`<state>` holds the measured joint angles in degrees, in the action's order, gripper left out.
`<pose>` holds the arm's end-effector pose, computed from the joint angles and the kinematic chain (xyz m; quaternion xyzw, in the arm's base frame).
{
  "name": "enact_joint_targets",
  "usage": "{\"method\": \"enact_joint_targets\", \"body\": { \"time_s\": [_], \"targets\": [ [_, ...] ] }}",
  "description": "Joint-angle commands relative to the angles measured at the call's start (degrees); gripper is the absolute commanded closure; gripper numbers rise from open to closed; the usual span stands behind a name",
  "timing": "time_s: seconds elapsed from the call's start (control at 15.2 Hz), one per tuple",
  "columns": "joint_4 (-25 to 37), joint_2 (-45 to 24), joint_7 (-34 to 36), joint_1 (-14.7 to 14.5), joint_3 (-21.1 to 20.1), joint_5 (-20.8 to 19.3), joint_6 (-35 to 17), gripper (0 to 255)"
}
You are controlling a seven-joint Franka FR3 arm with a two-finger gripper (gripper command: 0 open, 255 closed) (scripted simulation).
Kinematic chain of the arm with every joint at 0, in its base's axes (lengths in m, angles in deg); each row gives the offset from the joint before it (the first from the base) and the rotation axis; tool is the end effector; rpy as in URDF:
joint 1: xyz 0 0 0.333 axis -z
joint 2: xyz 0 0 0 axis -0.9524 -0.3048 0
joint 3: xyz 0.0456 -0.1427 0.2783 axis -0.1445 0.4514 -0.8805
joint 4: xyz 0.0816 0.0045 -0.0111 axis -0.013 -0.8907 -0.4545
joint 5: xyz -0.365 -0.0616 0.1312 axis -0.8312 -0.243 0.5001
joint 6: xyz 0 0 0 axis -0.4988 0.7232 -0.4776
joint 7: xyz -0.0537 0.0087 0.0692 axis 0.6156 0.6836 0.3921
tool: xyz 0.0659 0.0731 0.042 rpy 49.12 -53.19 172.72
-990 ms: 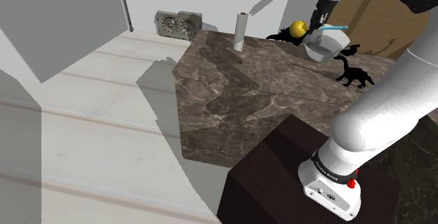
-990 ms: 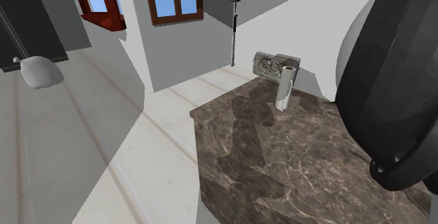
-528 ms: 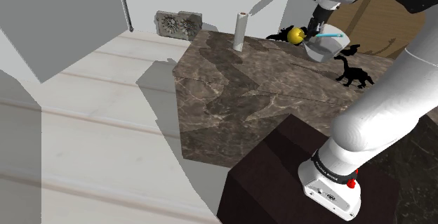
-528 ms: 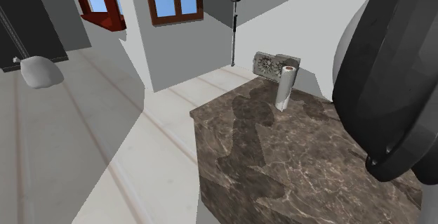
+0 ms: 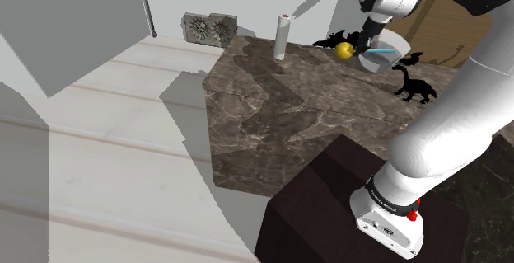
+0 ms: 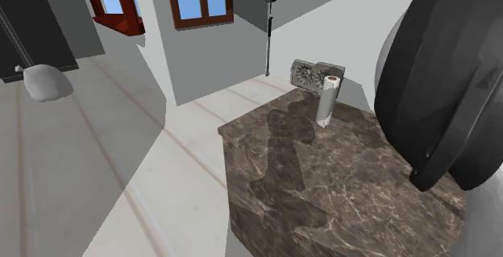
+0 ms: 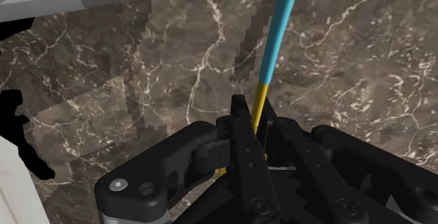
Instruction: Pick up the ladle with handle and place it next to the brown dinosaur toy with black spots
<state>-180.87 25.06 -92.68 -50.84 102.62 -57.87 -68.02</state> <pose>0.3734 -0.4426 0.4396 0.9454 0.3114 0.0657 0.0703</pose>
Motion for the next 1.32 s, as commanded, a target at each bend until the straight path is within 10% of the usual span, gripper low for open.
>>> {"method": "enact_joint_targets", "body": {
  "time_s": [0.0,1.25],
  "targets": [
    [-1.0,-0.6,-0.3,0.0,-0.1,0.5,-1.5,255],
    [-6.2,-7.6,-5.5,1.0,-1.3,7.2,-12.5,255]
  ]
}}
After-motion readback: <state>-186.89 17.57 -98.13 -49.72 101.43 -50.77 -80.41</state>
